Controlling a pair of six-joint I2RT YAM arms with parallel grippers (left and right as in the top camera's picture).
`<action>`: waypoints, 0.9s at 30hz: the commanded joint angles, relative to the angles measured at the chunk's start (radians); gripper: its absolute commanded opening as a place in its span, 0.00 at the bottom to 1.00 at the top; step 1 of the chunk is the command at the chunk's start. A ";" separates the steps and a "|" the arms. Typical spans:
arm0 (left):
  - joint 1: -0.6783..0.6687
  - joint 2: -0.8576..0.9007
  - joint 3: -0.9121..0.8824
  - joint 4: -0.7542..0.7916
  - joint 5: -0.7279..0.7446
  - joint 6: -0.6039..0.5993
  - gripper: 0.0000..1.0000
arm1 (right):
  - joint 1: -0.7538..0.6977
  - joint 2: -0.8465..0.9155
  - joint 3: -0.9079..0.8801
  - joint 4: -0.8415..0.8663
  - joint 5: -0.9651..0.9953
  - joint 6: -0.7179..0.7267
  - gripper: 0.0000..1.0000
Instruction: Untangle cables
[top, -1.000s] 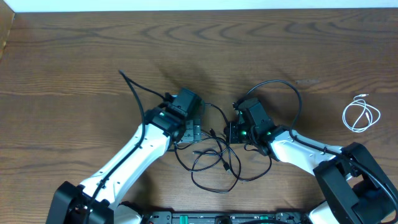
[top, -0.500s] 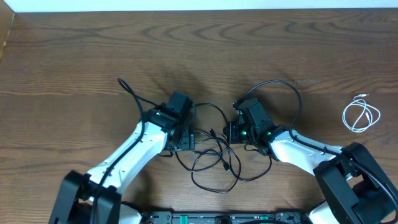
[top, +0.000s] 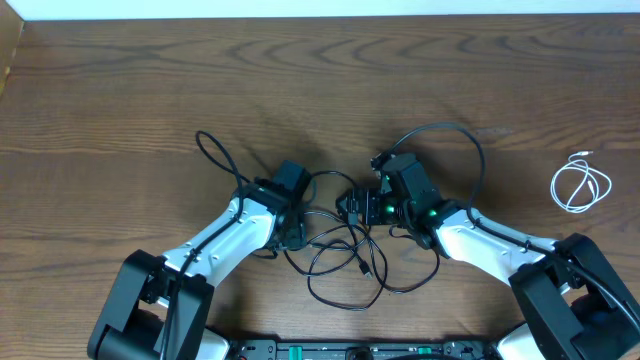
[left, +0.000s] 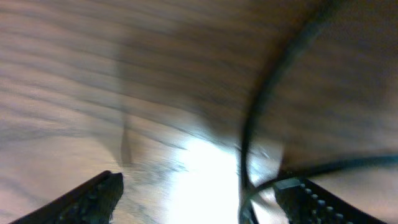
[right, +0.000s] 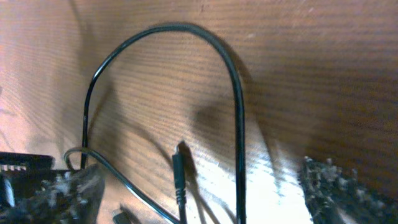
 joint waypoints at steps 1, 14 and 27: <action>0.022 0.011 -0.005 0.005 -0.141 -0.111 0.90 | 0.003 0.019 -0.022 0.008 -0.010 -0.055 0.95; 0.052 -0.183 0.175 -0.060 0.259 0.142 0.98 | 0.002 -0.135 -0.022 -0.253 0.459 0.123 0.99; -0.147 -0.114 0.130 -0.106 0.361 0.196 0.98 | -0.049 -0.135 -0.022 -0.305 0.480 0.208 0.99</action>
